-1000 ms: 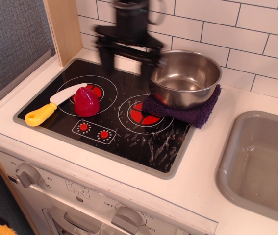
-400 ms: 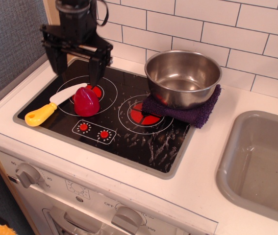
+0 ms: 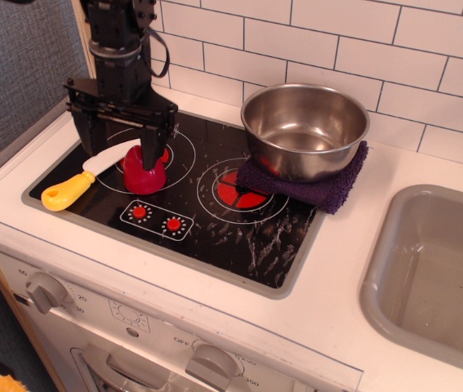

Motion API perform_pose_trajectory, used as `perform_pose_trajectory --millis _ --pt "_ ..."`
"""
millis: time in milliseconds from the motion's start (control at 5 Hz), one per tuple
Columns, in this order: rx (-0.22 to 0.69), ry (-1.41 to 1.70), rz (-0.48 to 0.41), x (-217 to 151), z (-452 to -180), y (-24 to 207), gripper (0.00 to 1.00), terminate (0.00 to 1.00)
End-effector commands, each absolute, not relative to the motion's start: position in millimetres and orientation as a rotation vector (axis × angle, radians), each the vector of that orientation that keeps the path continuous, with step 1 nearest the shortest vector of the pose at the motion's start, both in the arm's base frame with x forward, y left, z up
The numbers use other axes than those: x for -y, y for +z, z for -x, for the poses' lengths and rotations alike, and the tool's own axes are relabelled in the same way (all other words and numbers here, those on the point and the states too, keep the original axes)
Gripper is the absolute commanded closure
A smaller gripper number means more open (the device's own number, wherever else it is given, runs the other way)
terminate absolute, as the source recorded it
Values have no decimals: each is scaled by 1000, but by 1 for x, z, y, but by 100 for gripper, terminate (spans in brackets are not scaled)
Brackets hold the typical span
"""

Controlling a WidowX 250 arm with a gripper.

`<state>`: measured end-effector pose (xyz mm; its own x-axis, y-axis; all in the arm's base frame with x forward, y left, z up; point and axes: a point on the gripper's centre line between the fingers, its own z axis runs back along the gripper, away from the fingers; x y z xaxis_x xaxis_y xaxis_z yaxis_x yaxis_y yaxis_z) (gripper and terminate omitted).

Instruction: PLACE THE CAPSICUM IN THE PAN

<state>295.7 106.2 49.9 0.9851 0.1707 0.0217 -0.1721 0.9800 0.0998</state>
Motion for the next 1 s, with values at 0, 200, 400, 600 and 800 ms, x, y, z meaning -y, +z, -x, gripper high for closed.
perform_pose_trajectory --millis 0,200,400,600,800 --pt "26 202 -118 -110 -298 48 0 0" --pt "26 225 -118 -112 -301 43 0 0" --pt "30 246 -101 -111 -306 37 0 0" --pt "43 257 -94 -110 -312 37 0 0" --pt "56 254 -76 -106 -315 35 0 0"
